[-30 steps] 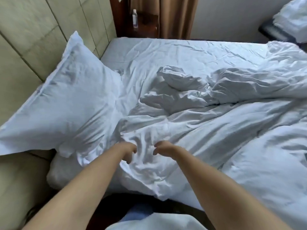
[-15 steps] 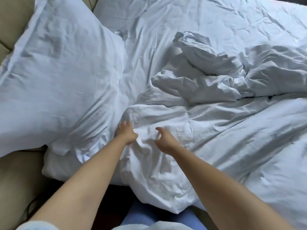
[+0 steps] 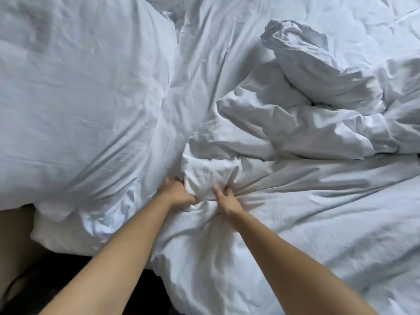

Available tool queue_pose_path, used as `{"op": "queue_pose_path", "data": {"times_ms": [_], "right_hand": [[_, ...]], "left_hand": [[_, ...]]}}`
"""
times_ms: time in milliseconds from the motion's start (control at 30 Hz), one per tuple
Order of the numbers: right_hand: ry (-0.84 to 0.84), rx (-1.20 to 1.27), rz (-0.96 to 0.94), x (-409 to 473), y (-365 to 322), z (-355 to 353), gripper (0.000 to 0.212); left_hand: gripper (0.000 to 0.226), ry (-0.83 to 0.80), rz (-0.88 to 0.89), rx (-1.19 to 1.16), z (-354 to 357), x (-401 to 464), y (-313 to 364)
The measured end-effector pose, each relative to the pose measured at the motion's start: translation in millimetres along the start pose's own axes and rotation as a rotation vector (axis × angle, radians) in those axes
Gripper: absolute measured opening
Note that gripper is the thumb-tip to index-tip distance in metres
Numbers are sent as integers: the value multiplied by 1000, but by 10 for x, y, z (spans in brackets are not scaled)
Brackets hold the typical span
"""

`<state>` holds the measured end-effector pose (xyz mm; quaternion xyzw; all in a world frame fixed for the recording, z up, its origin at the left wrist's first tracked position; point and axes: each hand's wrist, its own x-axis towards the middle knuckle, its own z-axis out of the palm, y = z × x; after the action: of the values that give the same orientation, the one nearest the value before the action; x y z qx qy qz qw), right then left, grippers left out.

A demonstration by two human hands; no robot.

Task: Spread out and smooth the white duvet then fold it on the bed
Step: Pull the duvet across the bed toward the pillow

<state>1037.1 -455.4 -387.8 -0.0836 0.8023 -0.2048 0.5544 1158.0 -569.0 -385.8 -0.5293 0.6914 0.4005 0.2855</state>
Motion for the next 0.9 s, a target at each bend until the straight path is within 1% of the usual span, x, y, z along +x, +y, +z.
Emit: {"op": "queue_pose_path", "data": {"times_ms": [33, 67, 133, 200, 267, 333, 367, 400, 433, 467, 500, 533, 633, 700, 733, 800, 833, 867, 900], "right_hand": [[-13, 55, 13, 11, -17, 10, 75], [-27, 113, 29, 16, -46, 21, 83], [-37, 250, 56, -14, -171, 44, 103], [43, 373, 105, -52, -344, 54, 114], [115, 380, 167, -120, -550, 51, 126], [105, 339, 216, -204, -707, 34, 133], [73, 336, 203, -272, -774, 13, 127], [50, 310, 167, -303, -818, -23, 112], [55, 251, 120, -359, -860, -82, 89], [74, 168, 67, -414, -905, -147, 69], [99, 95, 16, -475, -959, -204, 57], [122, 28, -29, -549, -1026, -243, 51], [137, -218, -137, -887, -1283, -164, 38], [170, -404, -258, -1091, -1489, -32, 34], [183, -440, -294, -1205, -1613, 29, 35], [221, -436, -361, -1475, -1915, 124, 36], [230, -429, -394, -1621, -2081, 175, 36], [250, -407, -454, -1770, -2232, 217, 34], [265, -368, -496, -1898, -2415, 258, 34]], "left_hand": [[65, 45, 31, 47, -18, -7, 28], [58, 46, 58, 21, -41, -16, 59], [43, -67, 121, -128, -53, -105, 142], [38, -170, 157, -274, -9, -249, 211], [30, -223, 159, -335, -13, -451, 262], [32, -220, 144, -344, -101, -625, 263], [35, -206, 139, -341, -192, -715, 258], [38, -191, 132, -336, -296, -811, 246], [36, -178, 132, -334, -402, -918, 237], [30, -143, 135, -332, -497, -1019, 222], [22, -98, 146, -330, -586, -1123, 207], [16, -51, 154, -332, -668, -1234, 199], [15, 54, 160, -360, -913, -1549, 75], [20, 133, 149, -407, -1090, -1753, -88], [22, 184, 156, -448, -1194, -1842, -174], [21, 291, 177, -545, -1429, -2035, -294], [12, 339, 187, -600, -1563, -2142, -329], [11, 395, 198, -653, -1706, -2254, -355], [23, 455, 207, -703, -1860, -2348, -408]]}}
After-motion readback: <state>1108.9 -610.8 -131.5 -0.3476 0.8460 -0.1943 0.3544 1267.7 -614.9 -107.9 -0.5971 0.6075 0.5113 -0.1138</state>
